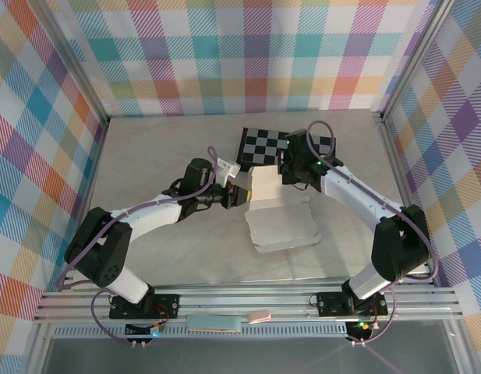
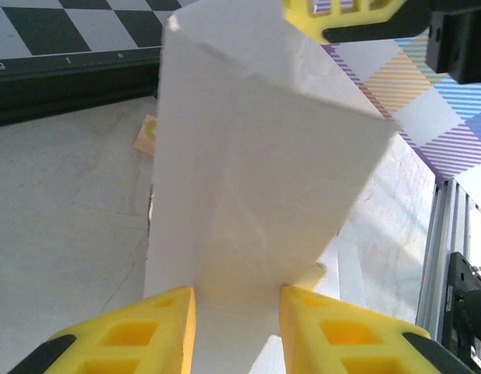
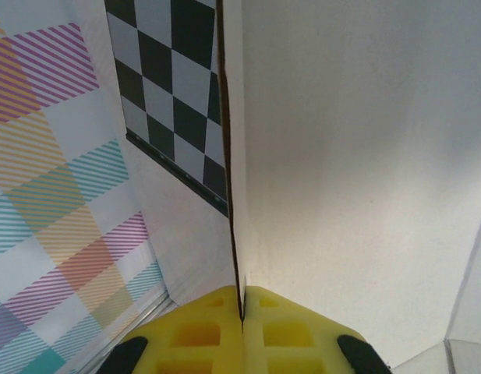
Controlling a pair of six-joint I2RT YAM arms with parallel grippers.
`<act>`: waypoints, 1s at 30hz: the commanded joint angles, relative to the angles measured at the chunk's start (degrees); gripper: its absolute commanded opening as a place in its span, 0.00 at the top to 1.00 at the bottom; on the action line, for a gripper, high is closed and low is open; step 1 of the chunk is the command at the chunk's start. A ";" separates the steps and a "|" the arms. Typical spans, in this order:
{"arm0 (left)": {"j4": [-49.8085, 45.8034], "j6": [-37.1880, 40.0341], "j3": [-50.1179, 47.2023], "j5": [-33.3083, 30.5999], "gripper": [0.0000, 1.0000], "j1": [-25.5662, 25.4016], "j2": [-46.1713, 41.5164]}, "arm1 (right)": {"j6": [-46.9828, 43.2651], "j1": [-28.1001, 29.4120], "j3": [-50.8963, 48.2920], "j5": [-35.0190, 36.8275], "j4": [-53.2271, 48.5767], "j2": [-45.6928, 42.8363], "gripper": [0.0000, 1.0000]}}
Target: Fold the paper box
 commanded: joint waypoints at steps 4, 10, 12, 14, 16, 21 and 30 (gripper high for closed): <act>-0.92 3.18 1.39 -5.05 0.66 -1.47 1.10 | -3.64 1.32 -4.13 1.46 6.33 -1.41 1.00; 1.48 3.11 -0.56 -7.77 0.67 -1.74 2.18 | -6.52 3.38 -10.54 3.41 17.32 -2.98 1.00; 2.19 3.00 -1.02 -8.08 0.68 -1.99 2.70 | -7.68 3.77 -12.96 3.66 21.01 -3.73 1.00; 3.17 2.93 -1.70 -8.95 0.68 -2.34 3.14 | -8.76 3.88 -15.50 4.09 24.90 -4.64 1.00; 3.65 2.83 -2.09 -10.49 0.68 -2.60 3.49 | -9.03 3.84 -18.05 4.14 29.46 -5.32 1.00; 4.72 2.58 -2.60 -13.38 0.68 -2.71 3.55 | -11.45 3.83 -21.80 2.45 33.33 -8.47 1.00; 5.49 3.20 -1.98 -12.99 0.69 -3.45 5.92 | -12.39 3.83 -35.81 -0.09 54.24 -9.98 1.00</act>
